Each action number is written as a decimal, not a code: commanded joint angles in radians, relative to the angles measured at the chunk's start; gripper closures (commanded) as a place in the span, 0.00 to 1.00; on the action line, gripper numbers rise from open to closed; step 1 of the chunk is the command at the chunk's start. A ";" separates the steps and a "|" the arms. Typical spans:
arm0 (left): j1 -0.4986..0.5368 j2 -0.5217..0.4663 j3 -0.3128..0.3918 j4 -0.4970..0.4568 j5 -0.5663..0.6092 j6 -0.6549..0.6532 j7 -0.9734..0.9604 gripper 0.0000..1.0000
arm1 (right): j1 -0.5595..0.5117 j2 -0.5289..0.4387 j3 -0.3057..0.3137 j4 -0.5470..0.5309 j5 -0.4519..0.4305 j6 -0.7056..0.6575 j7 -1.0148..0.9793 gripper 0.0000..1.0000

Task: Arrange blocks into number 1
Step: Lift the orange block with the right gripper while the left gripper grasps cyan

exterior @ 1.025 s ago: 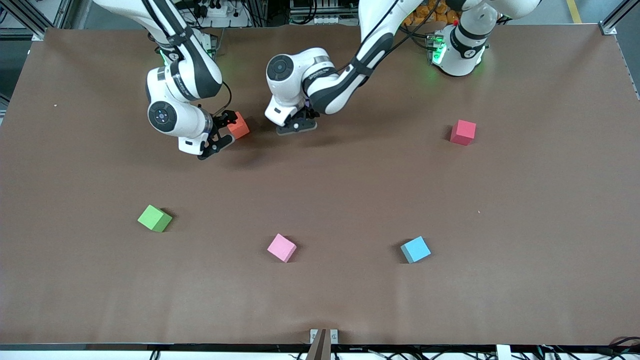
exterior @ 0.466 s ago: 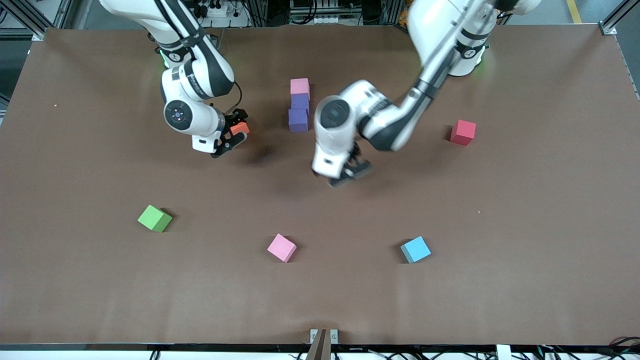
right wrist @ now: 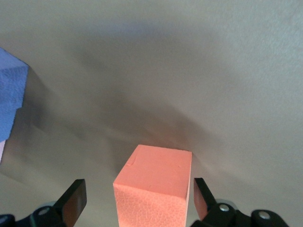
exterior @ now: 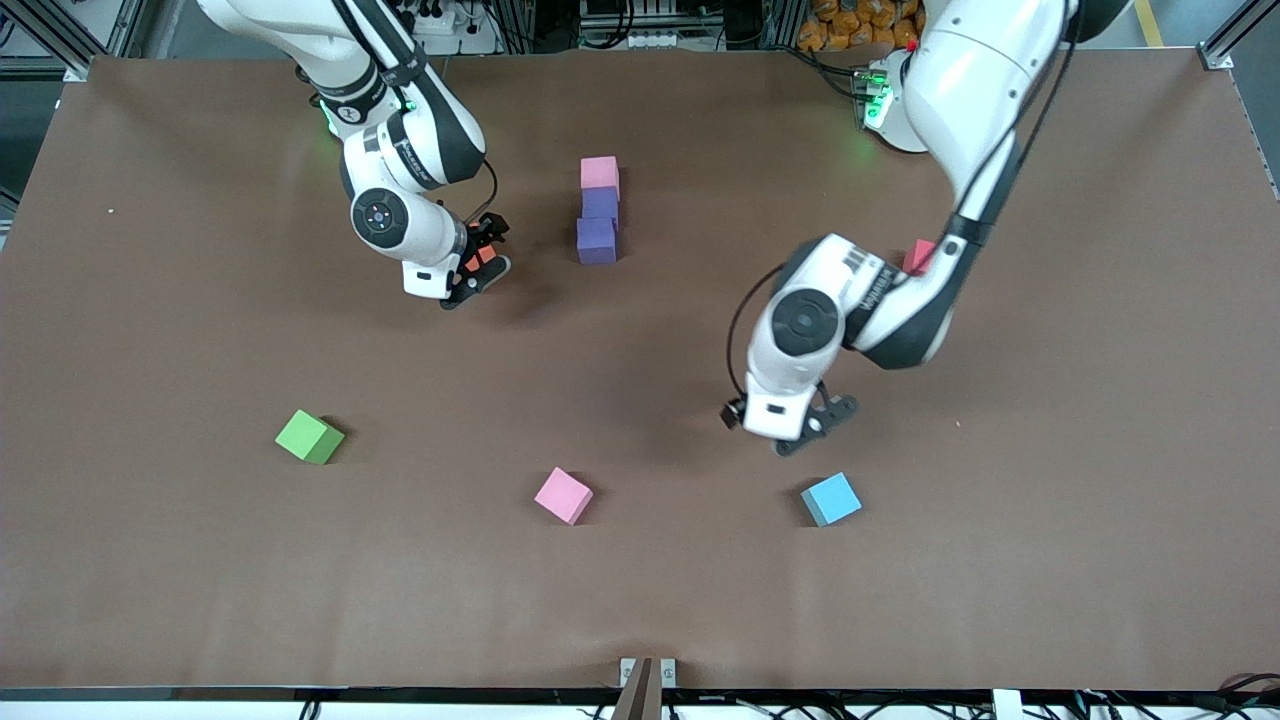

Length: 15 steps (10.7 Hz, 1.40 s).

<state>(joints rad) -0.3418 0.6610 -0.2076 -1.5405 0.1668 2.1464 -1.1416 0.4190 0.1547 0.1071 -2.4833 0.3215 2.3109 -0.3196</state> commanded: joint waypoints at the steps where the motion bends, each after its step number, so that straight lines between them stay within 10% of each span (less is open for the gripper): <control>1: 0.043 0.028 -0.006 0.043 0.025 -0.010 0.087 0.00 | 0.012 -0.004 -0.004 -0.028 0.022 0.022 0.002 0.00; 12: 0.064 0.157 0.106 0.177 0.013 0.095 0.197 0.00 | 0.021 0.034 -0.018 -0.028 0.019 0.039 -0.001 0.00; 15: 0.064 0.161 0.106 0.178 0.013 0.119 0.195 0.00 | 0.021 0.039 -0.033 -0.028 0.019 0.041 -0.001 0.37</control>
<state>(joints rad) -0.2767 0.8056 -0.0995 -1.3871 0.1681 2.2524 -0.9285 0.4245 0.1944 0.0948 -2.5035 0.3216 2.3423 -0.3196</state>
